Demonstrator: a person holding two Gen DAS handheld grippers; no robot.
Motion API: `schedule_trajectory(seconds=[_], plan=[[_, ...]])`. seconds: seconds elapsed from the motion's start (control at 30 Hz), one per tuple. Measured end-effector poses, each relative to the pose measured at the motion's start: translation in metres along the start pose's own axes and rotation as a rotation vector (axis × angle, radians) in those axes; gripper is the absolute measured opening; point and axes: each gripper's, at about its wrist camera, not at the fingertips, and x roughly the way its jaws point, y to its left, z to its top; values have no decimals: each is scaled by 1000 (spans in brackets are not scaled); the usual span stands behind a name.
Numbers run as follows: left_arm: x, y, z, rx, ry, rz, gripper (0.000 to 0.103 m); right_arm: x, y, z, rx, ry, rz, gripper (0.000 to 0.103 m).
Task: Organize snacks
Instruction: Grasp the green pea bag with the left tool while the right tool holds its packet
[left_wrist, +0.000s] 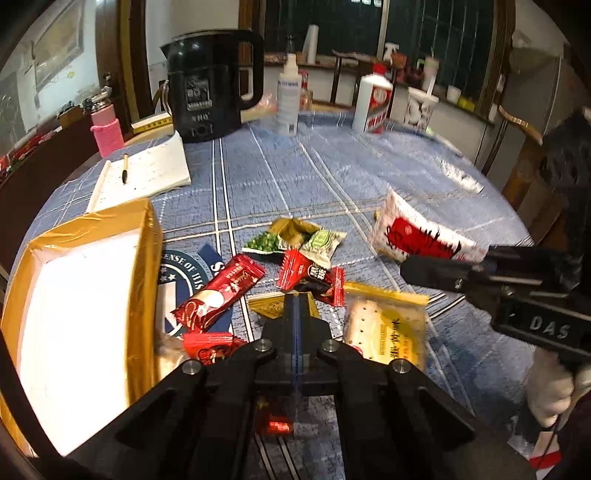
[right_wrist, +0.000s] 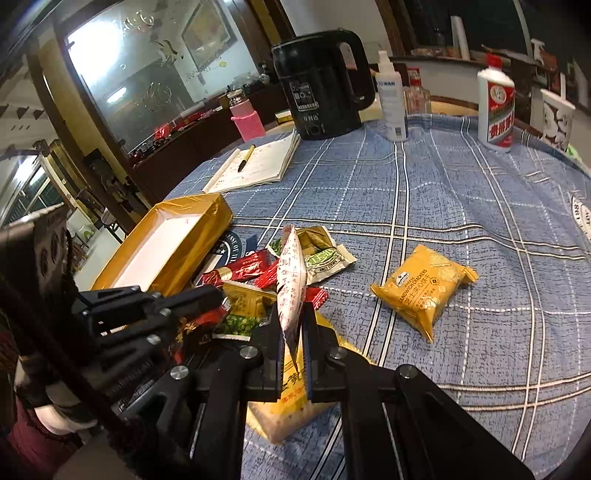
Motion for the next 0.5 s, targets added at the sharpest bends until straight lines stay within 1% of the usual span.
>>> schedule_trajectory(seconds=[0.07, 0.17, 0.23, 0.27, 0.3, 0.33, 0.37, 0.47, 0.5], plan=[[-8, 4, -1, -17, -8, -9, 1, -4, 3, -2, -1, -2, 3, 6], [-8, 6, -1, -27, -1, 7, 1, -9, 5, -5, 13, -8, 15, 6], [4, 3, 0, -5, 37, 19, 11, -15, 6, -8, 23, -17, 28, 6], [12, 2, 0, 3, 59, 29, 28, -18, 6, -10, 26, -19, 33, 6], [22, 0, 0, 3, 83, 42, 48, -20, 6, -12, 28, -20, 36, 6], [30, -1, 0, 2, 97, 50, 54, -22, 7, -14, 27, -22, 36, 6], [35, -2, 0, 2, 101, 53, 56, -25, 6, -16, 26, -24, 34, 6], [50, -10, 3, 29, 118, 62, 56, -32, 4, -22, 27, -25, 31, 6], [54, -15, 3, 55, 123, 70, 50, -34, 3, -23, 26, -26, 27, 6]])
